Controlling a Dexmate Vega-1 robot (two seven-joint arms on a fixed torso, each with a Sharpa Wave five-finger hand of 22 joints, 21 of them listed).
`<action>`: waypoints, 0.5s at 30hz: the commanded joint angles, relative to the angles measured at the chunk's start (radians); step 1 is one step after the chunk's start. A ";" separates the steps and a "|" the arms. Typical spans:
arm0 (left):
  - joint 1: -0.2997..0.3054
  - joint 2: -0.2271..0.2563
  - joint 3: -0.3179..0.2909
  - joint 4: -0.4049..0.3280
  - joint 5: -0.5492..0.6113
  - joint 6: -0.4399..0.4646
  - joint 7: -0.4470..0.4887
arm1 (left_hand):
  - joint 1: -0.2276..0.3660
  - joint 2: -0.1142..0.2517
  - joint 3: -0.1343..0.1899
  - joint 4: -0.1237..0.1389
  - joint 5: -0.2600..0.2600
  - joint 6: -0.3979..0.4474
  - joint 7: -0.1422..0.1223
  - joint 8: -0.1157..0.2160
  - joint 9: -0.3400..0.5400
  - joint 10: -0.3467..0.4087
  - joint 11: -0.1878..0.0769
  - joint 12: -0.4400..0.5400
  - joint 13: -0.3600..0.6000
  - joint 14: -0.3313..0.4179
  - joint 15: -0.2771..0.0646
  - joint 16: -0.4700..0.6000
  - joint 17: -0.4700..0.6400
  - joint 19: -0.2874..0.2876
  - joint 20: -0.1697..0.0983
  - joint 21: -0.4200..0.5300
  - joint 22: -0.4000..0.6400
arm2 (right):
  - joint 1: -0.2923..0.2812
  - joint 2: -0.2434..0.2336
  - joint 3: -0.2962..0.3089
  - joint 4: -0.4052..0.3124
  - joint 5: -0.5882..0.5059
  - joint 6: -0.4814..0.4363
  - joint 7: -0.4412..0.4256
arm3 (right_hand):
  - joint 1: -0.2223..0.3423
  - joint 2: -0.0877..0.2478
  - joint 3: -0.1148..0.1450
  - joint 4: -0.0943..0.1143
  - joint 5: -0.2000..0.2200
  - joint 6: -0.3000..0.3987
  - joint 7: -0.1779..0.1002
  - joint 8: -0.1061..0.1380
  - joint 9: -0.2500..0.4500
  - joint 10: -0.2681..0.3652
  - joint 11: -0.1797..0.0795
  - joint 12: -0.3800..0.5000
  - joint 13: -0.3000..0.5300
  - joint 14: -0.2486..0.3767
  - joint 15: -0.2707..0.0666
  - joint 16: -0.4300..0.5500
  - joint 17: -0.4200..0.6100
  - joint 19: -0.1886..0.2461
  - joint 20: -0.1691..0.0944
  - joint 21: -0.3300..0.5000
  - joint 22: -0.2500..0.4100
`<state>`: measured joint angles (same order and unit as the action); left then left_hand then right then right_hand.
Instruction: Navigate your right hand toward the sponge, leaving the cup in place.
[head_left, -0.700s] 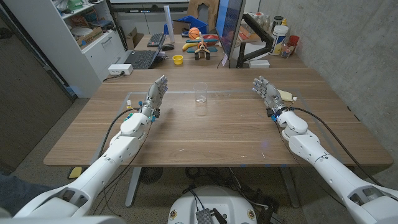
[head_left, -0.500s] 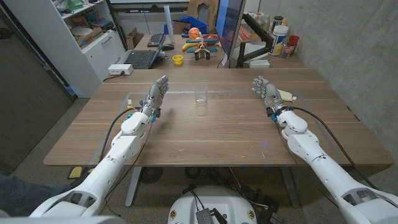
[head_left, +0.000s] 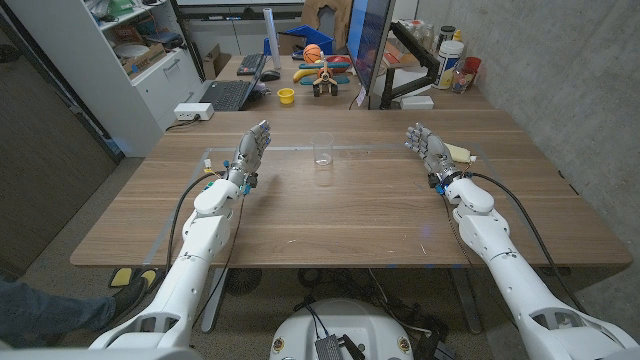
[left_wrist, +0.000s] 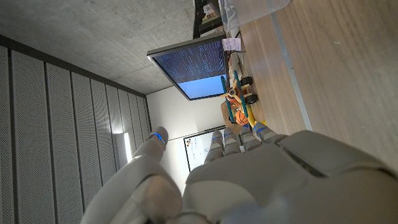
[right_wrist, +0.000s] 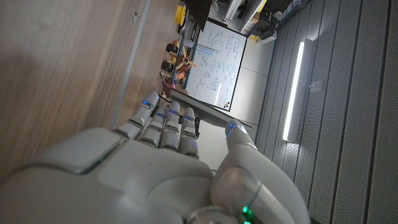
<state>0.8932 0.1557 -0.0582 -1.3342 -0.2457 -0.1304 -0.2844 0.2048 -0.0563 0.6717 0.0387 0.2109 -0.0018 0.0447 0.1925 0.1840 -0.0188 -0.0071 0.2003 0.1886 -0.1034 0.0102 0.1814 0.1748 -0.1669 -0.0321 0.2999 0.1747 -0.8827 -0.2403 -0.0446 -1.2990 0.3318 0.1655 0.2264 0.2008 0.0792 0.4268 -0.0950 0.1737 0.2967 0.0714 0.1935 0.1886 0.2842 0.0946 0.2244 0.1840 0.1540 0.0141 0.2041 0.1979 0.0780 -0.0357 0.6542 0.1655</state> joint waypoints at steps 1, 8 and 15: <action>-0.002 -0.100 -0.107 -0.010 0.116 0.034 -0.078 | 0.009 0.000 0.003 -0.001 0.005 0.002 0.008 0.006 0.003 -0.004 0.000 0.005 0.003 -0.010 0.000 0.005 0.005 -0.037 -0.025 -0.002 0.004 | -0.006 0.081 0.090 -0.010 -0.102 -0.020 0.066 | 0.008 0.002 -0.002 -0.002 0.003 0.009 -0.003 0.003 0.002 0.012 -0.002 0.000 0.002 0.009 0.000 0.006 0.002 0.006 -0.013 -0.003 0.004; -0.006 -0.127 -0.133 -0.005 0.139 0.042 -0.097 | 0.009 0.001 0.002 -0.001 0.004 0.004 0.008 0.007 0.003 -0.003 0.001 0.005 0.003 -0.010 0.000 0.005 0.005 -0.043 -0.022 -0.007 0.005 | -0.003 0.100 0.111 -0.003 -0.134 -0.006 0.089 | 0.010 0.002 -0.004 -0.004 0.003 0.008 -0.005 0.002 0.002 0.013 -0.005 0.000 0.002 0.014 -0.007 0.008 0.001 0.015 -0.016 -0.005 0.004; -0.008 -0.141 -0.147 -0.011 0.162 0.049 -0.105 | 0.011 0.003 0.001 -0.002 0.003 0.011 0.007 0.009 0.003 -0.002 -0.001 0.005 0.003 -0.010 0.000 0.005 0.005 -0.044 -0.023 -0.010 0.005 | 0.003 0.113 0.123 0.004 -0.158 0.010 0.103 | 0.011 0.001 -0.006 -0.007 0.003 0.009 -0.008 0.003 0.002 0.015 -0.007 0.000 0.002 0.018 -0.007 0.009 0.000 0.021 -0.017 -0.008 0.004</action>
<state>0.8898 0.0521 -0.1673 -1.3403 -0.1359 -0.0964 -0.3594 0.2047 -0.0563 0.6716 0.0387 0.2109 0.0020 0.0484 0.1964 0.1839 -0.0188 -0.0071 0.2003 0.1885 -0.1034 0.0102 0.1813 0.1746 -0.1669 -0.0321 0.2952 0.1746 -0.8859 -0.1626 0.0419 -1.3038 0.2197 0.1562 0.2995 0.2008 0.0792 0.4224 -0.0994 0.1736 0.3022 0.0659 0.1935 0.1884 0.2895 0.0893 0.2244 0.1839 0.1593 0.0087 0.2041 0.1951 0.0888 -0.0358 0.6503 0.1654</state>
